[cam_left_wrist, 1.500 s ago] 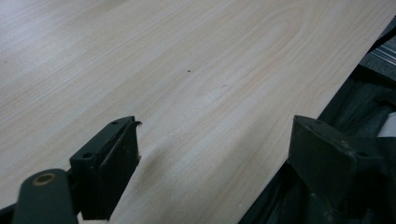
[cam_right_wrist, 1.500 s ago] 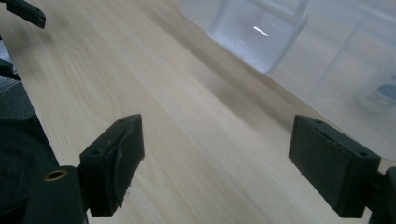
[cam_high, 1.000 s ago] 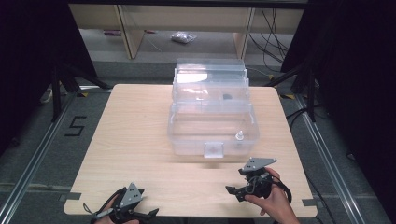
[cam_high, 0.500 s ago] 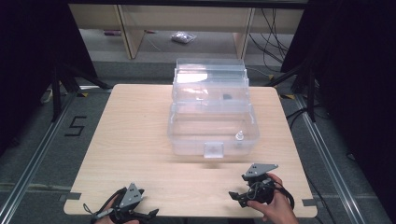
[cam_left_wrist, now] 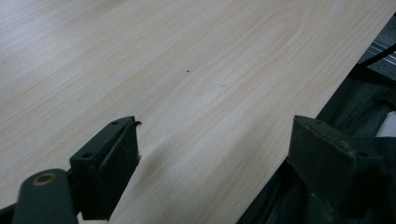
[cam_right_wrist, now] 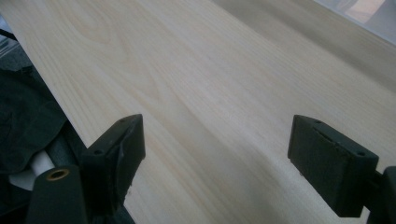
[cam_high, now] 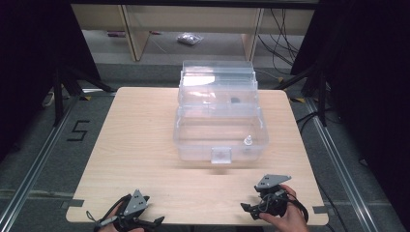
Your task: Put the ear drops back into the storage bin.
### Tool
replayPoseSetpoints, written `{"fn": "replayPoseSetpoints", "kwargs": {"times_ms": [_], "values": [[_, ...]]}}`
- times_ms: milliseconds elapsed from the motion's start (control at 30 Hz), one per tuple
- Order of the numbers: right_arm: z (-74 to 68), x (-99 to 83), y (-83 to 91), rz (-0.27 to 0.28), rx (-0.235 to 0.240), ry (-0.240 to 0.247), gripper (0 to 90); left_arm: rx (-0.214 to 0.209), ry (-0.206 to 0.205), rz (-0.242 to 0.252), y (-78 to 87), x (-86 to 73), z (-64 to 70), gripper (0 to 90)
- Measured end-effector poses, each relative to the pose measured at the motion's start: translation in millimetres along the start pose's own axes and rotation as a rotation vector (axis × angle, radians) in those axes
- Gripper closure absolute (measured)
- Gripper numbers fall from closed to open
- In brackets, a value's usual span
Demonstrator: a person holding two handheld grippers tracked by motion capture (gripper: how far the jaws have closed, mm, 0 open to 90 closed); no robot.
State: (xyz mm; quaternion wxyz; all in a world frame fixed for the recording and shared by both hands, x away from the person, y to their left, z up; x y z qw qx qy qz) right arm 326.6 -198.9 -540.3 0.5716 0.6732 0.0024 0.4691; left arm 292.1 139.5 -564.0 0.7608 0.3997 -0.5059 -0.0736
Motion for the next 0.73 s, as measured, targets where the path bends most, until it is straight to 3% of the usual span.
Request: {"fn": "replayPoseSetpoints", "kwargs": {"times_ms": [67, 167, 300, 333, 400, 600, 633, 700, 733], "values": [[-1.3, -3.3, 3.5, -0.027, 0.012, -0.014, 19.8, 0.000, 0.003, 0.003, -0.1, 0.4, 0.1, 15.7], [-0.4, -7.8, 3.2, -0.022, 0.001, 0.003, 19.2, 0.000, 0.000, -0.001, -0.3, -0.2, 0.0, 15.7], [-6.0, -10.7, 4.7, -0.019, 0.007, -0.024, 18.8, 0.001, 0.000, 0.000, 0.0, -0.1, -0.1, 15.7], [-5.5, -12.1, 3.9, -0.011, 0.004, 0.004, 18.8, 0.001, 0.000, -0.001, -0.1, -0.2, -0.2, 15.7], [-7.9, -14.9, 6.0, -0.032, 0.014, -0.006, 18.5, 0.001, 0.003, 0.002, 0.0, 0.3, 0.0, 15.7], [-5.0, -18.1, 6.6, -0.041, -0.003, -0.017, 17.9, 0.003, 0.002, 0.003, -0.2, 0.4, 0.1, 15.7], [-4.2, -17.2, 5.2, -0.022, -0.009, -0.022, 17.9, 0.001, 0.000, 0.001, -0.5, 0.1, 0.0, 15.7], [-3.5, -17.2, 7.1, -0.033, -0.013, -0.044, 17.7, 0.004, 0.000, 0.002, -1.1, -0.1, -0.1, 15.8], [-1.9, -17.2, 6.7, -0.034, -0.007, -0.030, 17.6, 0.010, -0.004, -0.008, -0.5, -0.4, -0.8, 15.7]]}}
Point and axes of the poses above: each handheld gripper's, and its own axes: y roughly backward along the jaws, x roughly out of its top, z roughly to its right, the point moved 8 cm from there along -y, roughly forward along the jaws, and after that the axes turned 13 degrees about -x, right-handed, at the moved point
